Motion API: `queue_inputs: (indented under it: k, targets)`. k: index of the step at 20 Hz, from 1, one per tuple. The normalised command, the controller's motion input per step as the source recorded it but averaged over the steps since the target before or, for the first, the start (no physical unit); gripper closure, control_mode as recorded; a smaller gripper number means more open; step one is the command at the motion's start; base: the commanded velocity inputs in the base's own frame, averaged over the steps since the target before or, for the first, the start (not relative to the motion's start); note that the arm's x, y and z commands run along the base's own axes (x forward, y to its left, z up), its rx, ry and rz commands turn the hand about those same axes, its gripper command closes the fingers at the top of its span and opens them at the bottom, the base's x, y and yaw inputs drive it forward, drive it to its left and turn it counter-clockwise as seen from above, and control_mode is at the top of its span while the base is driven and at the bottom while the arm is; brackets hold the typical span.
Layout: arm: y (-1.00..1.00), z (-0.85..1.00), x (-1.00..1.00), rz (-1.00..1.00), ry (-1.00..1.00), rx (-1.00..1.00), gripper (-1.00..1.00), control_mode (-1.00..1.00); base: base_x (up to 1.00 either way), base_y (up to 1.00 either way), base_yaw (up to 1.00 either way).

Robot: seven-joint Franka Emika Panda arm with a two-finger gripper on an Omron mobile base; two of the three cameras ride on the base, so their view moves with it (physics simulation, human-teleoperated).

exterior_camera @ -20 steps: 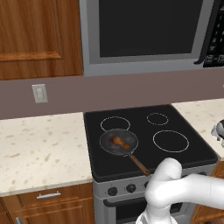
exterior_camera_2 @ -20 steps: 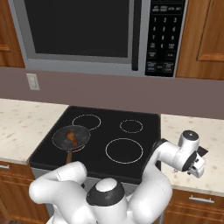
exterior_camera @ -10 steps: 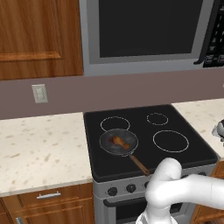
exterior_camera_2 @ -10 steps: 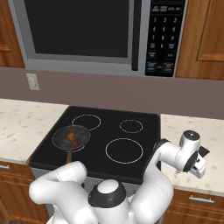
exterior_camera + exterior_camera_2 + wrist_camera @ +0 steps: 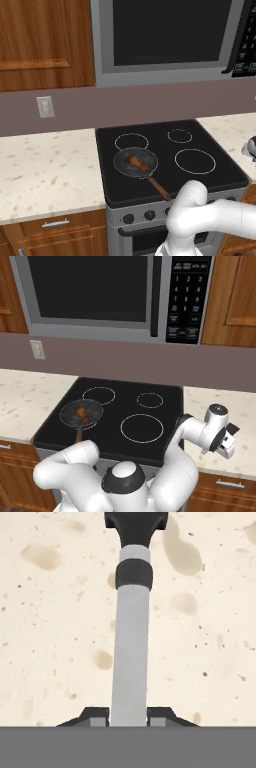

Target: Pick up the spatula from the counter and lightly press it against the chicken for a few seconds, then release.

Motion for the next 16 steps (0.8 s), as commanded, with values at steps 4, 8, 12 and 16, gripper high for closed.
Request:
queue_inputs:
  k: [4, 8, 12, 16]
  targets:
    - [0.07, 0.00, -0.10, 0.01, -0.03, 0.00, 1.00, -1.00, 0.00, 0.00, 0.00]
    - [0.09, 0.02, -0.32, 0.04, -0.12, 0.00, 1.00, -1.00, 0.00, 0.00, 0.00]
    - [0.01, 0.15, -0.56, 0.07, -0.19, 0.00, 1.00, -1.00, 0.00, 0.00, 0.00]
    - [0.09, 0.43, -0.58, 0.07, -0.17, 0.00, 1.00, -1.00, 0.00, 0.00, 0.00]
